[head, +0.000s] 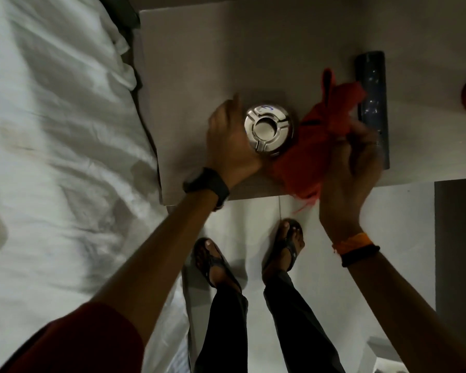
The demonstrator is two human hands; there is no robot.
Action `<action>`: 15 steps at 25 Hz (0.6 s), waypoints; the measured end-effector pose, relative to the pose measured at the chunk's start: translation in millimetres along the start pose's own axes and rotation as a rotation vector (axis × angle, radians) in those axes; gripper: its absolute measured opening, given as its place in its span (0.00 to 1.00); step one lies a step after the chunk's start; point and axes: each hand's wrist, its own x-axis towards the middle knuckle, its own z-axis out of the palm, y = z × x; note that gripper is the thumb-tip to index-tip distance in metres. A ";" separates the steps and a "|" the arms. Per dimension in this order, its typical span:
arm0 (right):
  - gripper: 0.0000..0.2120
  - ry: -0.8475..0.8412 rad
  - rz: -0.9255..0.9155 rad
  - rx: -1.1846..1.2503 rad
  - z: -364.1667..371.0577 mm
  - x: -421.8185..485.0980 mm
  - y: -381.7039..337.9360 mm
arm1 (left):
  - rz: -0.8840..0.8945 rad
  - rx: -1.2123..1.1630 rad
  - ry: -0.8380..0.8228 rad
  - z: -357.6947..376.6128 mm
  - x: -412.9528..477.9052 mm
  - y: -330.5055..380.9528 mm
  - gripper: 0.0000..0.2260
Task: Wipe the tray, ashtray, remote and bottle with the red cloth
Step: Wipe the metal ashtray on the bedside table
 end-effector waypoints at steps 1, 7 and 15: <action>0.13 -0.122 -0.051 -0.064 10.8 7.3 -1.2 | -0.027 0.002 0.019 9.3 -1.8 6.2 0.40; 0.22 -0.681 -0.508 -0.828 40.8 41.6 28.7 | 0.114 0.112 0.049 18.2 11.7 0.9 0.29; 0.28 -0.784 -0.561 -0.844 -6.9 18.3 41.8 | 0.244 0.003 -0.174 0.4 23.2 -22.7 0.48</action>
